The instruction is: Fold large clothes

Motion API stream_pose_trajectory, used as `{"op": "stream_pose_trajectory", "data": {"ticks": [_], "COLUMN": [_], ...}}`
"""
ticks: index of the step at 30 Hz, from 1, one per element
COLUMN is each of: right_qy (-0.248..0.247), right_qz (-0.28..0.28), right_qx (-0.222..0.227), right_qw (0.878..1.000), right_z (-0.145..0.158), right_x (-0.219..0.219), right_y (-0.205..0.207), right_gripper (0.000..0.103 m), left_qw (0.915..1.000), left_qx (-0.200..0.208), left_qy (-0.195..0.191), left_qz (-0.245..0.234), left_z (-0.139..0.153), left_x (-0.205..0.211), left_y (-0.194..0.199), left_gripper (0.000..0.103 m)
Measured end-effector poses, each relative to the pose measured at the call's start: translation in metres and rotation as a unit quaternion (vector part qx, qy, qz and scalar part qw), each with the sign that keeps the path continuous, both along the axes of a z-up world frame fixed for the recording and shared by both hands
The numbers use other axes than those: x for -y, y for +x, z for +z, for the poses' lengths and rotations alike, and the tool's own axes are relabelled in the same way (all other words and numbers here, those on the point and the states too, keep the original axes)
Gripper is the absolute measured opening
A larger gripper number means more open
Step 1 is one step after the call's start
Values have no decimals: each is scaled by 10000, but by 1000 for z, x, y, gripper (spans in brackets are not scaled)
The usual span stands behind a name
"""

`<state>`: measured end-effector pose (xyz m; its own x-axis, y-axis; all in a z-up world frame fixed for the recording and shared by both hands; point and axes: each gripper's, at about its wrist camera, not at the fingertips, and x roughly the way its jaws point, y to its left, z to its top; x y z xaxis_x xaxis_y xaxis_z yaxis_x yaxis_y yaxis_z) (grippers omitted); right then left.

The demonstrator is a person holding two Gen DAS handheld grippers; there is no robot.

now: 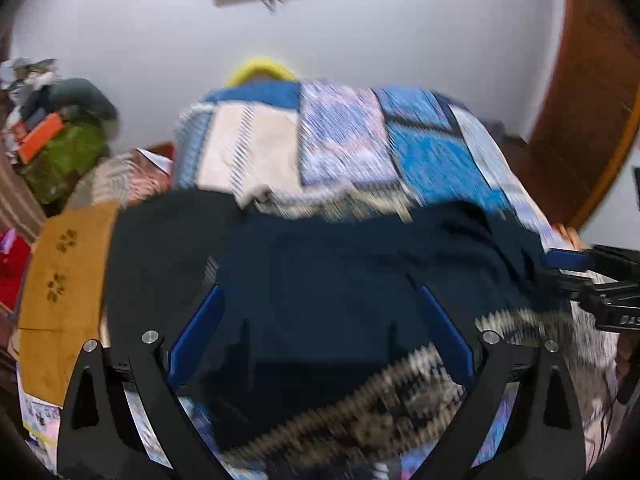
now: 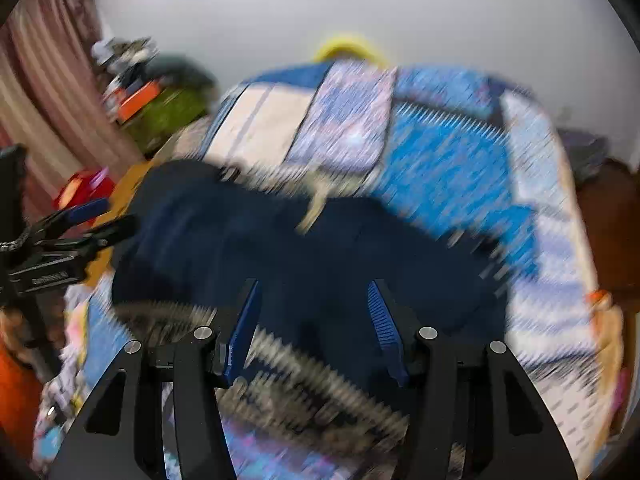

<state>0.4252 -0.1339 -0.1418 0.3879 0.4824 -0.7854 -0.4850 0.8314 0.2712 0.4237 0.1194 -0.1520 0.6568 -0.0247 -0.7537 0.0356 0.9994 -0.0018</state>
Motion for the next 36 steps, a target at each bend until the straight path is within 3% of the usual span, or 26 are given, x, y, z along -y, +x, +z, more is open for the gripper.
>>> {"op": "stream_pose_trajectory", "data": {"ticks": [4, 8, 11, 14, 19, 22, 24, 28, 31, 35, 36], "right_qy": [-217, -408, -552, -1306, -961, -545, -448, -794, -913, -639, -564], "right_qz": [362, 159, -562, -1610, -1667, -1368, -1056, -527, -245, -199, -222], "right_qx": [-565, -876, -694, 33, 326, 62, -79, 186, 338, 33, -54], "right_qw": [9975, 9952, 9945, 9783, 9808, 9891, 9934, 9953, 9950, 9978, 9981], "right_z": [-38, -59, -48, -36, -20, -20, -21, -23, -20, -25, -27], "right_x": [-10, -5, 11, 27, 40, 46, 40, 26, 23, 28, 29], "right_y": [-8, 20, 54, 82, 66, 49, 29, -9, -35, -50, -52], "right_gripper": [51, 51, 51, 51, 51, 51, 51, 51, 51, 51, 51], "left_qw": [9993, 9992, 9997, 9993, 9970, 9952, 9940, 9879, 9782, 9623, 9550], "left_qx": [-274, -324, -245, -168, 284, 462, 450, 335, 230, 5, -101], "left_qy": [8, 77, -23, -154, -181, -150, -349, -833, -1352, -2051, -2319], "left_qz": [-271, -222, -44, 291, 702, 848, 928, 1266, 1557, 1789, 1846], "left_z": [-25, -37, -39, -38, -26, -21, -23, -32, -44, -67, -76], "left_x": [19, 24, 17, 3, -17, -25, -32, -51, -65, -79, -82], "left_y": [-10, -7, -3, -2, -21, -43, -58, -89, -112, -126, -126], "left_gripper": [97, 97, 97, 97, 97, 97, 97, 97, 97, 97, 97]}}
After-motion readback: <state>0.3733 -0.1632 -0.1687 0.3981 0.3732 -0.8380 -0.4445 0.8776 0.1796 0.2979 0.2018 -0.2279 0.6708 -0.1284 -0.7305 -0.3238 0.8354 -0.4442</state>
